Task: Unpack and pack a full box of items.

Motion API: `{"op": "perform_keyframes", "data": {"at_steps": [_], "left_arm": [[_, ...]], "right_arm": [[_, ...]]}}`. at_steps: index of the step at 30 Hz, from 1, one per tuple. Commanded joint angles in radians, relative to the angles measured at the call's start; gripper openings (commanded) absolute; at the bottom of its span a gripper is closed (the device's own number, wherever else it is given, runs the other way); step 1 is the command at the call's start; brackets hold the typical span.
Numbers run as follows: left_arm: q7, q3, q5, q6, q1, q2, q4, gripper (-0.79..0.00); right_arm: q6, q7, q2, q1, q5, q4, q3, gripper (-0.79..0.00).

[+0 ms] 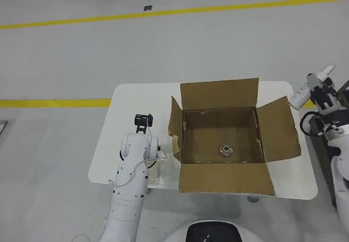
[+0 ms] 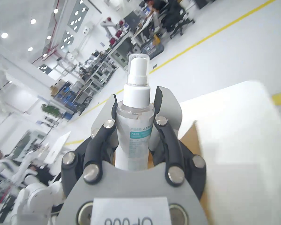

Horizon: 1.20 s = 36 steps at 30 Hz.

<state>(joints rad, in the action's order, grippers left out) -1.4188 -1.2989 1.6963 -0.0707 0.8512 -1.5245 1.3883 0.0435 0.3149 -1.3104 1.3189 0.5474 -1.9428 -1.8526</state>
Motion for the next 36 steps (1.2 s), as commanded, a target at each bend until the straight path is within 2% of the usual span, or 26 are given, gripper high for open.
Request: {"op": "perform_keyframes", "data": {"at_steps": [1, 4, 6, 12, 19, 24, 36], "left_arm": [[0.0, 0.0, 0.0, 0.0, 0.0, 0.0, 0.0, 0.0], [0.0, 0.0, 0.0, 0.0, 0.0, 0.0, 0.0, 0.0], [0.0, 0.0, 0.0, 0.0, 0.0, 0.0, 0.0, 0.0], [0.0, 0.0, 0.0, 0.0, 0.0, 0.0, 0.0, 0.0], [0.0, 0.0, 0.0, 0.0, 0.0, 0.0, 0.0, 0.0], [0.0, 0.0, 0.0, 0.0, 0.0, 0.0, 0.0, 0.0], [0.0, 0.0, 0.0, 0.0, 0.0, 0.0, 0.0, 0.0]], "right_arm": [[-0.028, 0.013, 0.013, 0.003, 0.071, 0.003, -0.094, -0.785], [-0.097, 0.074, 0.034, 0.033, 0.202, 0.014, -0.199, -0.785], [-0.162, 0.1, 0.044, 0.061, 0.288, 0.048, -0.226, -0.785], [-0.238, 0.131, 0.046, 0.185, 0.394, 0.178, -0.16, -0.785], [-0.224, 0.137, 0.033, 0.256, 0.433, 0.229, 0.0, -0.785], [-0.183, 0.154, 0.031, 0.244, 0.505, 0.266, 0.083, -0.785], [-0.154, 0.191, 0.033, 0.198, 0.552, 0.35, 0.154, -0.785]]}}
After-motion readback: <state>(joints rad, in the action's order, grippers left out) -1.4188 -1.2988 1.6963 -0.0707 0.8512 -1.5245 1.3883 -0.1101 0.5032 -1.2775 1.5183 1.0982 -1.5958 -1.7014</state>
